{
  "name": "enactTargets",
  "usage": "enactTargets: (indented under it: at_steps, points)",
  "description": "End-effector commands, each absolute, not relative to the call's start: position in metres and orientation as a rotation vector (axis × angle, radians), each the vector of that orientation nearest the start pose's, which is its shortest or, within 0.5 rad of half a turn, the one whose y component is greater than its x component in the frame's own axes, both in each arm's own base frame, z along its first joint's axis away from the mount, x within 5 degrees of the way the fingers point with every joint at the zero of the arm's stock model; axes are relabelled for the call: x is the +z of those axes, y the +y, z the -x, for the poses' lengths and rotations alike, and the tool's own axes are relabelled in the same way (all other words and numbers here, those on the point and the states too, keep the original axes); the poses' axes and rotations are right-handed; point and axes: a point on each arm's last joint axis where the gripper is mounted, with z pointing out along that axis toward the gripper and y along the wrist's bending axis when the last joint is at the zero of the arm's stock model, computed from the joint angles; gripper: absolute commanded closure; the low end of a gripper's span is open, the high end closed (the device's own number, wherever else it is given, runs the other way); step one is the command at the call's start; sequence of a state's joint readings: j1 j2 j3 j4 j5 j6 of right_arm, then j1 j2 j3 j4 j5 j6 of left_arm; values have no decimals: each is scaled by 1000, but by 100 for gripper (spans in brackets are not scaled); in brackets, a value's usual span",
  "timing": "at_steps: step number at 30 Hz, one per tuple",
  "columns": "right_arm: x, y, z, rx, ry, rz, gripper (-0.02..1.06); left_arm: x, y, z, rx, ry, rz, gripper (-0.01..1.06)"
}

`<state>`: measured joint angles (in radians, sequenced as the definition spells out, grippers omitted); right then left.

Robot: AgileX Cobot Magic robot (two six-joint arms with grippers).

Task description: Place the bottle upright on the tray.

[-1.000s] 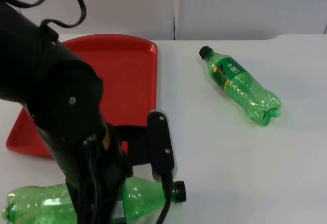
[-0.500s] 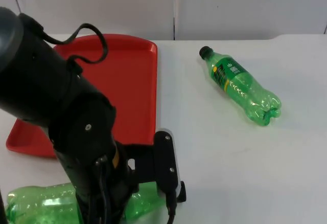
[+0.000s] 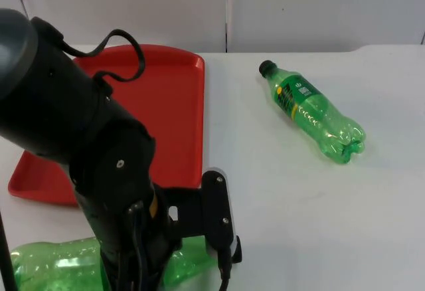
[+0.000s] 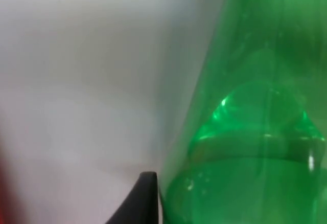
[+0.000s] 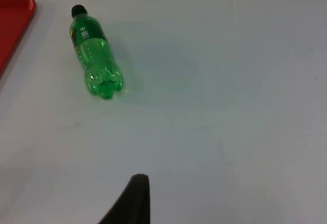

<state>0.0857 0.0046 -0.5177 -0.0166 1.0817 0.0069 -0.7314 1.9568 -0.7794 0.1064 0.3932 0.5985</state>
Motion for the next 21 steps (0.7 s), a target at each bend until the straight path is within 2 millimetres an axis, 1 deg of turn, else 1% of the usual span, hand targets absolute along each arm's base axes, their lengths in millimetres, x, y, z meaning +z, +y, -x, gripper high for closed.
enactTargets:
  at_steps: [1, 3, 4, 5, 6, 8, 10, 11, 12, 13, 21]
  points:
    - [280, -2, 7, 38, 2043, 69, -1, 52, -186, -213, 61, 2295, -2022, 0]
    - [280, -2, 7, 38, 2043, 69, -1, 52, -186, -213, 61, 2296, -2023, 4]
    - [280, -2, 7, 38, 2043, 69, -1, 52, -186, -213, 61, 2296, -2023, 10]
    - [280, -2, 7, 38, 2043, 69, -1, 52, -186, -213, 61, 2296, -2023, 19]
    - [280, -2, 7, 38, 2043, 69, -1, 52, -186, -213, 61, 2296, -2023, 19]
    - [280, -2, 7, 38, 2043, 69, -1, 52, -186, -213, 65, 2293, -2031, 41]
    - [280, -2, 7, 38, 2043, 69, -1, 52, -185, -212, 77, 2291, -2055, 70]
    - [280, -2, 7, 38, 2043, 69, -1, 52, -185, -212, 77, 2291, -2055, 70]
    - [280, -2, 7, 38, 2043, 69, -1, 52, -184, -212, 81, 2290, -2064, 90]
    - [280, -2, 7, 38, 2043, 69, -1, 52, -184, -212, 82, 2293, -2067, 104]
    - [280, -2, 7, 38, 2043, 69, -1, 54, -178, -210, 133, 2285, -2158, 105]
